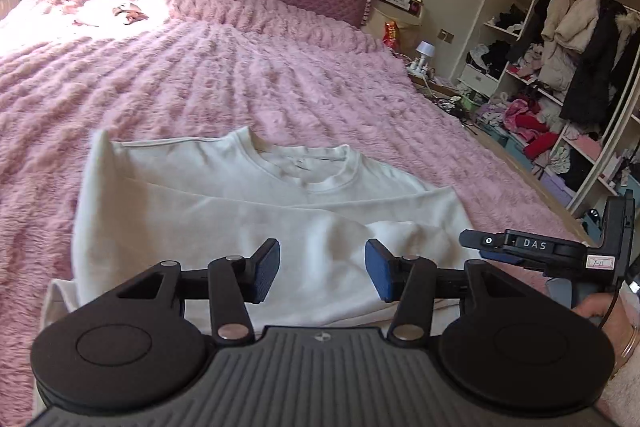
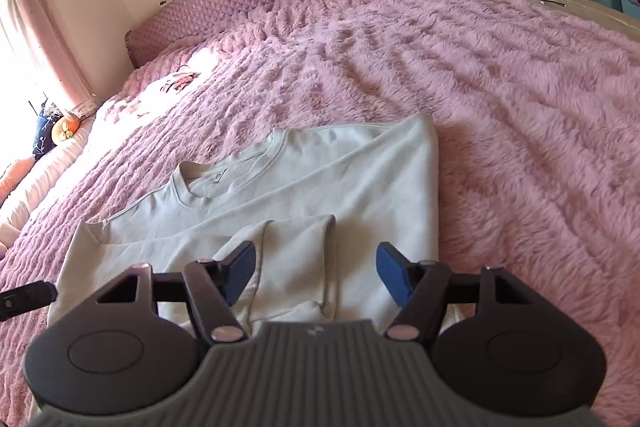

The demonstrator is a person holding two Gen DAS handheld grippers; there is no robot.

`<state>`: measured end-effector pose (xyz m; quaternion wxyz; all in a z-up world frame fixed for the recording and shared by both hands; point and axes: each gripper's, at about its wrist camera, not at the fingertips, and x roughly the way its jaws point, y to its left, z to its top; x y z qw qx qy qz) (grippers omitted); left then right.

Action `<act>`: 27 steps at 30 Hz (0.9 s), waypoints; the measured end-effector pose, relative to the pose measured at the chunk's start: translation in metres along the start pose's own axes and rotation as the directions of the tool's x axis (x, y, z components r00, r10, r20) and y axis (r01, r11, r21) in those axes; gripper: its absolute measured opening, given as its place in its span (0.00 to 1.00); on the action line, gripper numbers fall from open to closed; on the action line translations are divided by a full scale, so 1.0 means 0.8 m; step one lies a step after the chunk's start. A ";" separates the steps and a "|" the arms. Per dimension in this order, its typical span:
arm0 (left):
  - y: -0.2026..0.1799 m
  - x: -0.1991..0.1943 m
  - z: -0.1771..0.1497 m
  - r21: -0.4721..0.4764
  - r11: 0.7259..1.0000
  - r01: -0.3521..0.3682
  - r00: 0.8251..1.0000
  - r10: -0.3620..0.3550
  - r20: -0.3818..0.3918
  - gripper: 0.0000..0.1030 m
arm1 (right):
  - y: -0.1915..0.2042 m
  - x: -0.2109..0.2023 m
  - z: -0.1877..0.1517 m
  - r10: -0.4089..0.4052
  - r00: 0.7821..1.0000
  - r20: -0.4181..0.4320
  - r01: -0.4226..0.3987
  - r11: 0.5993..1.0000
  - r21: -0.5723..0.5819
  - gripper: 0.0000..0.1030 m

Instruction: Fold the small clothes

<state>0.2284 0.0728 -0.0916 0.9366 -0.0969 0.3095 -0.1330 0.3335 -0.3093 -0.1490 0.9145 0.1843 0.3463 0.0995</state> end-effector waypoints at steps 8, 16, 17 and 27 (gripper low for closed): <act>0.110 -0.027 -0.020 0.158 0.934 -0.320 0.943 0.330 -0.043 0.56 | 0.014 0.067 0.005 -0.020 0.998 -0.060 0.021 1.000 0.013 0.66; 0.112 0.013 -0.049 0.363 0.884 -0.294 0.936 0.344 -0.080 0.51 | 0.032 0.074 0.003 -0.030 0.997 -0.069 0.029 0.999 -0.017 0.66; 0.112 0.019 -0.050 0.390 0.873 -0.294 0.935 0.348 -0.072 0.51 | 0.033 0.075 0.003 -0.036 0.997 -0.074 0.034 0.999 -0.027 0.64; 0.101 0.036 -0.052 0.482 0.827 -0.288 0.943 0.333 -0.008 0.03 | 0.046 0.071 0.006 -0.048 0.996 -0.077 0.041 0.995 -0.086 0.01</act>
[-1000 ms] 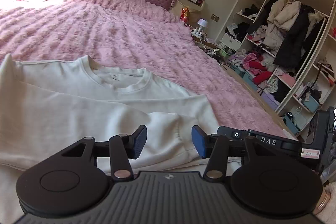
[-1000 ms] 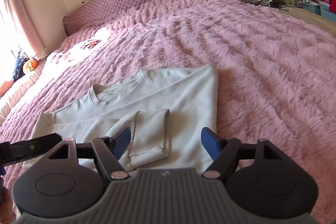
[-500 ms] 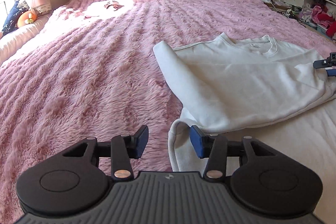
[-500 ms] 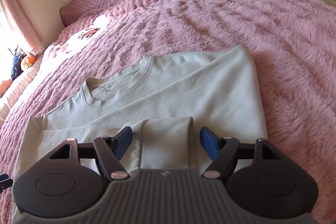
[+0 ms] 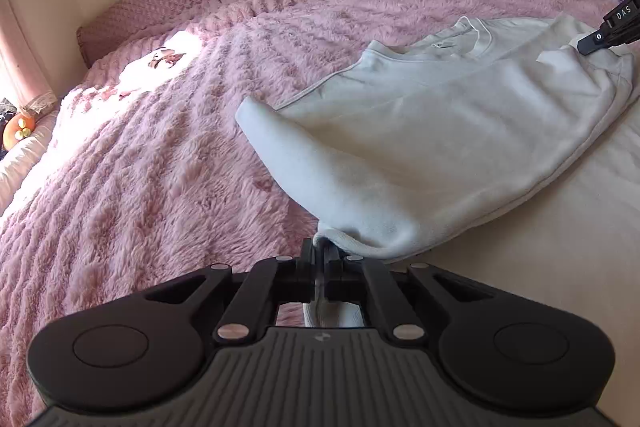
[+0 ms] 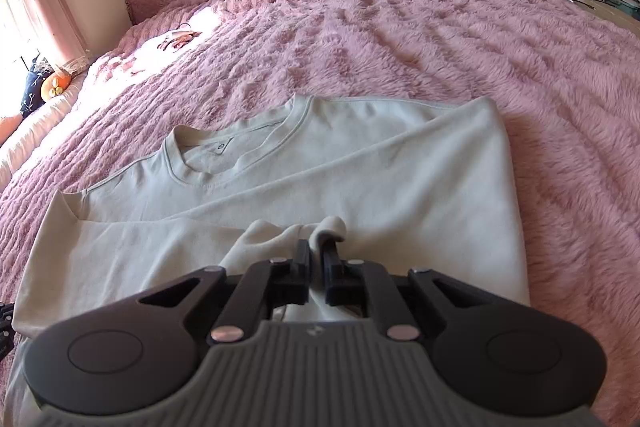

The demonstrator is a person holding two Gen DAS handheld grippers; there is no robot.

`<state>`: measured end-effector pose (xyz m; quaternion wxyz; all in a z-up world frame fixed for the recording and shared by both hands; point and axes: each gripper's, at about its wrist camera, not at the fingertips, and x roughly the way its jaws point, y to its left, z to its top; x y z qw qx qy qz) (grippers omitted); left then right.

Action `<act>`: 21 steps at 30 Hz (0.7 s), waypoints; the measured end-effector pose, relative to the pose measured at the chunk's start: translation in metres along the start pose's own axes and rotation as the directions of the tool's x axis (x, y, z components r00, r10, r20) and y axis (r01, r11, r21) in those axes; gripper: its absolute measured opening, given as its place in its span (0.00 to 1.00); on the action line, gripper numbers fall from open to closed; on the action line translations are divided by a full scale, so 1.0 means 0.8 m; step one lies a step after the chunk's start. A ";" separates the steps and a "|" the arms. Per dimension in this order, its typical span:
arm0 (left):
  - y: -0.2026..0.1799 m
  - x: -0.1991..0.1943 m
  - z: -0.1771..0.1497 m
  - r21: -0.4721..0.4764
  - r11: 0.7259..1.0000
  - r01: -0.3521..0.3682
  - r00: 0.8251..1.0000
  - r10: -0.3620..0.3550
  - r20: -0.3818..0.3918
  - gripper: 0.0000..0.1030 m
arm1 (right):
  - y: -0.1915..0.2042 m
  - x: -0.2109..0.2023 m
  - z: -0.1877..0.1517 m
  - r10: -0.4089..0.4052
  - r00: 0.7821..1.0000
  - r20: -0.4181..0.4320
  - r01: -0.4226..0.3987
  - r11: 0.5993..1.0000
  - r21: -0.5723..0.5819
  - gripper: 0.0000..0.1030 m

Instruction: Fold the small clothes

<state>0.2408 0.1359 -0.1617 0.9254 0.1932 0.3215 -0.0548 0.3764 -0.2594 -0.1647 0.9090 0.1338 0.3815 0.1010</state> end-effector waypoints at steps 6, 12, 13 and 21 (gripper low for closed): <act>0.020 -0.025 -0.008 -0.282 0.959 -0.041 0.999 0.047 0.016 0.03 | -0.011 -0.053 0.009 0.003 0.993 0.115 -0.008 0.999 0.043 0.00; 0.020 -0.007 -0.024 -0.444 0.894 -0.062 0.997 0.038 -0.063 0.03 | -0.041 -0.064 -0.015 -0.110 0.987 0.121 0.093 0.986 0.135 0.00; 0.017 -0.005 -0.027 -0.431 0.899 -0.077 0.996 0.053 -0.067 0.03 | -0.044 -0.059 -0.021 -0.120 0.988 0.100 0.105 0.984 0.142 0.00; 0.015 -0.013 -0.026 -0.424 0.902 -0.079 0.996 0.059 -0.060 0.03 | -0.076 -0.053 -0.045 -0.098 0.993 0.067 0.075 0.956 0.283 0.35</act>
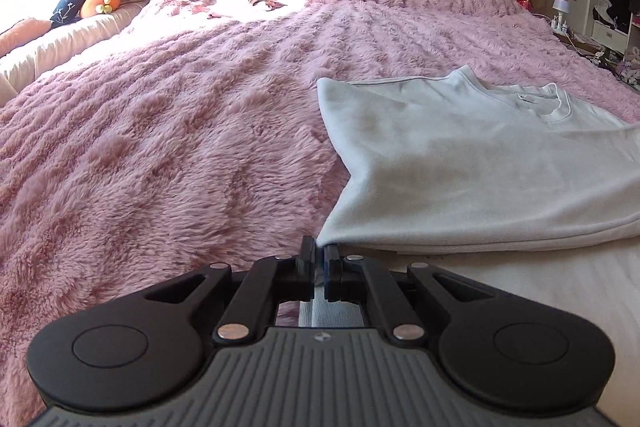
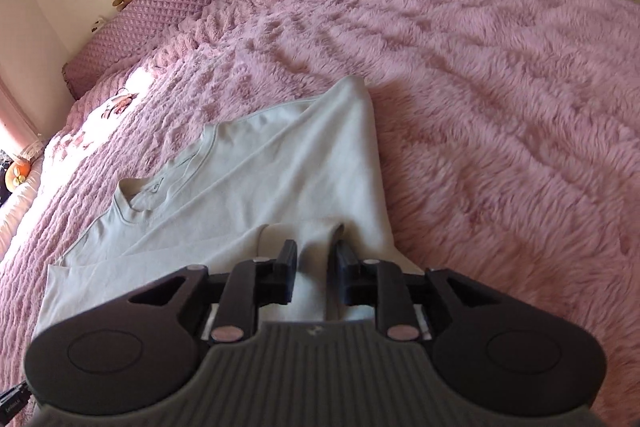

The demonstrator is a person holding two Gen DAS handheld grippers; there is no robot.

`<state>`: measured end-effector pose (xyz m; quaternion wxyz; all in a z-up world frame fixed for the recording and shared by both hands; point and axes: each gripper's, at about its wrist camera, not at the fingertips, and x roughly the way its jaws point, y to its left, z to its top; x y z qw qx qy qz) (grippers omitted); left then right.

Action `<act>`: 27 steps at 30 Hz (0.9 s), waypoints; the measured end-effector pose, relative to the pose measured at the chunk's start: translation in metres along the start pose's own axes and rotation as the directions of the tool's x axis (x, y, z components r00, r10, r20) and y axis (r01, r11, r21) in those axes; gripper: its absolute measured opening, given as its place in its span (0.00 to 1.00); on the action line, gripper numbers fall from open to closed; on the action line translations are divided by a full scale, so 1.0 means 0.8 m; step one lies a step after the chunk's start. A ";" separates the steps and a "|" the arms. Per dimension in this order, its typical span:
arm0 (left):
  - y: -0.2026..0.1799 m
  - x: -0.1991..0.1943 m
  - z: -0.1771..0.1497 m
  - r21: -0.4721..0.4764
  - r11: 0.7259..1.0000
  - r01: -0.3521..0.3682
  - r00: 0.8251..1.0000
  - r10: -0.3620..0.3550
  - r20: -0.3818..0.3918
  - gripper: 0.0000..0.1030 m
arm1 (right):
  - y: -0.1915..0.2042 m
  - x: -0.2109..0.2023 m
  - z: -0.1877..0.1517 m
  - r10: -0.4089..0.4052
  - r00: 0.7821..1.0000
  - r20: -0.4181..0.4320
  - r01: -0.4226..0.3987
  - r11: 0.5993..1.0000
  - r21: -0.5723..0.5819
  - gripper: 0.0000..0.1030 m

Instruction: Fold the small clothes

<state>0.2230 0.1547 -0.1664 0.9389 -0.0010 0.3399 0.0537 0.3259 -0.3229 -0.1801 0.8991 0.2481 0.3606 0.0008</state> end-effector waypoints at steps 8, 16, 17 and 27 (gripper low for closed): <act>0.009 -0.042 0.003 -0.066 0.998 -0.009 1.000 0.010 0.009 0.04 | 0.009 -0.043 -0.008 0.071 0.997 -0.040 -0.073 0.996 -0.056 0.46; 0.018 -0.031 0.035 -0.233 0.967 0.101 0.993 -0.083 0.083 0.05 | 0.018 -0.032 -0.029 0.074 0.991 -0.109 -0.081 0.995 -0.062 0.03; 0.018 -0.027 0.038 -0.249 0.961 0.118 0.991 -0.100 0.084 0.05 | 0.021 -0.040 -0.028 0.076 0.993 -0.092 -0.083 0.994 -0.077 0.03; 0.026 0.020 0.011 -0.332 0.942 0.055 0.995 -0.078 -0.056 0.08 | -0.020 -0.049 -0.042 0.043 0.992 -0.117 -0.050 0.997 -0.058 0.09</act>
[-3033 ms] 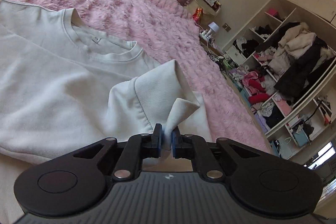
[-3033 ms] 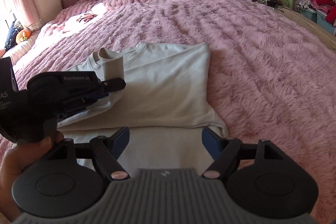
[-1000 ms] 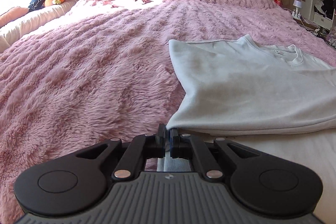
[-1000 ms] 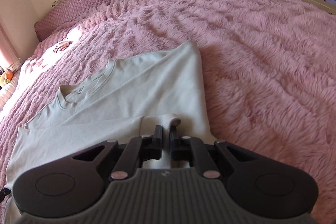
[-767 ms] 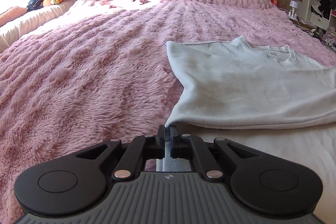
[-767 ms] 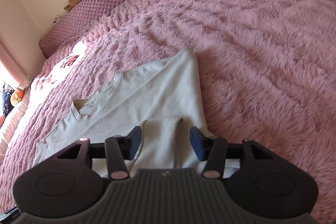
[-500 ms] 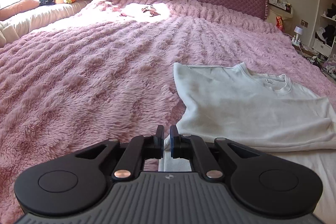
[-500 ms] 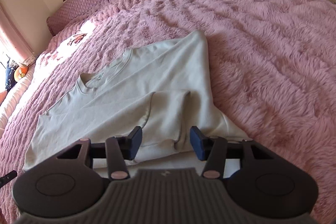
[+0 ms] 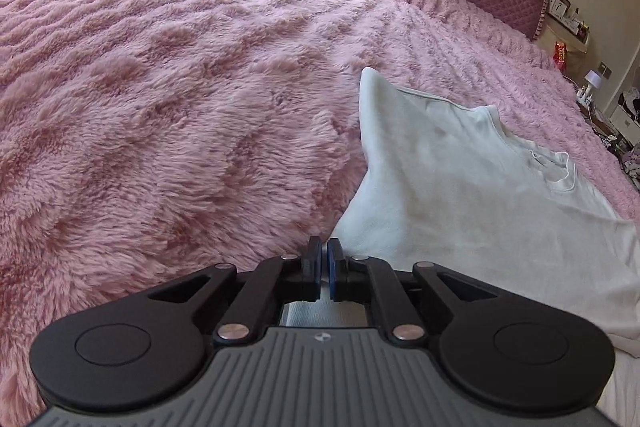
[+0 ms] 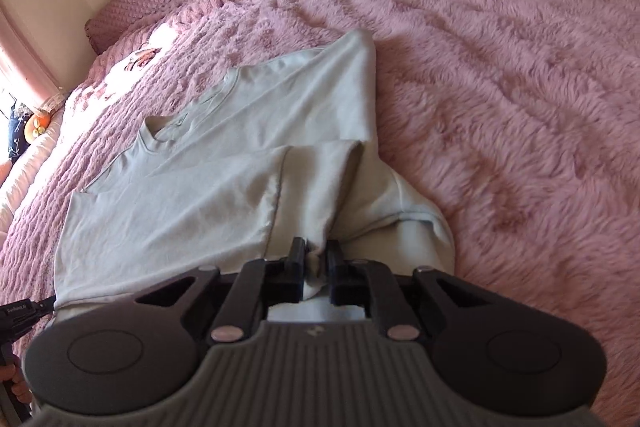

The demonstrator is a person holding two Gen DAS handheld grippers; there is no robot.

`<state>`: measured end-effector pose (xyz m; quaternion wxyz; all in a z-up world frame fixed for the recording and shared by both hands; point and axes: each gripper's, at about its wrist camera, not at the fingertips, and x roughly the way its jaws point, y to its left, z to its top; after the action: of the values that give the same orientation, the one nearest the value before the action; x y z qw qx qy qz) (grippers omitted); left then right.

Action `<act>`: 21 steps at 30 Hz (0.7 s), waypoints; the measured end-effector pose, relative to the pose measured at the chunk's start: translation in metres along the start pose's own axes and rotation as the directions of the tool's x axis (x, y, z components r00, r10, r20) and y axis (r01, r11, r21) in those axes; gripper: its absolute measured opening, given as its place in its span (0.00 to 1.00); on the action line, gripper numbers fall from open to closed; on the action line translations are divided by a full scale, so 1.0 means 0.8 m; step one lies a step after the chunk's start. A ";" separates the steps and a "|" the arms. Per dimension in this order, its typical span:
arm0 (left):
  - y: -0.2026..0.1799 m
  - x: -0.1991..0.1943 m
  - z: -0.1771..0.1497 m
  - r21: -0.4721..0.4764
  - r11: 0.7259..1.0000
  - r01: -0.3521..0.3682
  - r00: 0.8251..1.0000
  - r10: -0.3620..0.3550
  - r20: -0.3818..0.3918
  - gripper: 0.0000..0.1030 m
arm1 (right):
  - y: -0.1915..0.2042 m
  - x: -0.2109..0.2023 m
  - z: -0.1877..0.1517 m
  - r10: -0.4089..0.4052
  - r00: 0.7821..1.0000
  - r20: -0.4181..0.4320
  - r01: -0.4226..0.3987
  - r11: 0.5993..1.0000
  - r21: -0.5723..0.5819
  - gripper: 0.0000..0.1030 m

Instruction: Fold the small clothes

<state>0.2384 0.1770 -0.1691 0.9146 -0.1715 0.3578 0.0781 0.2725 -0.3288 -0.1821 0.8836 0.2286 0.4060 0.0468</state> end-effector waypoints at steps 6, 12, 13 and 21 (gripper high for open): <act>-0.029 -0.026 0.022 0.018 0.993 0.114 0.988 -0.115 0.103 0.10 | 0.011 -0.031 0.011 -0.019 0.989 0.150 0.022 1.000 -0.014 0.31; -0.065 0.013 0.032 0.065 0.987 0.146 0.988 -0.149 0.044 0.12 | 0.047 -0.002 0.046 0.084 0.983 0.164 -0.064 0.990 -0.122 0.31; -0.065 0.022 0.032 0.059 0.990 0.131 0.991 -0.133 0.029 0.12 | 0.048 0.006 0.049 0.083 0.985 0.152 -0.064 0.990 -0.127 0.31; -0.050 0.061 0.023 0.046 0.994 0.102 0.994 -0.100 -0.052 0.12 | 0.028 0.056 0.043 -0.024 0.997 0.068 0.030 0.995 -0.091 0.23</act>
<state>0.2963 0.1479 -0.1791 0.9121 -0.1691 0.3730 0.0188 0.3301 -0.3092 -0.1836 0.9067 0.1838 0.3767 0.0458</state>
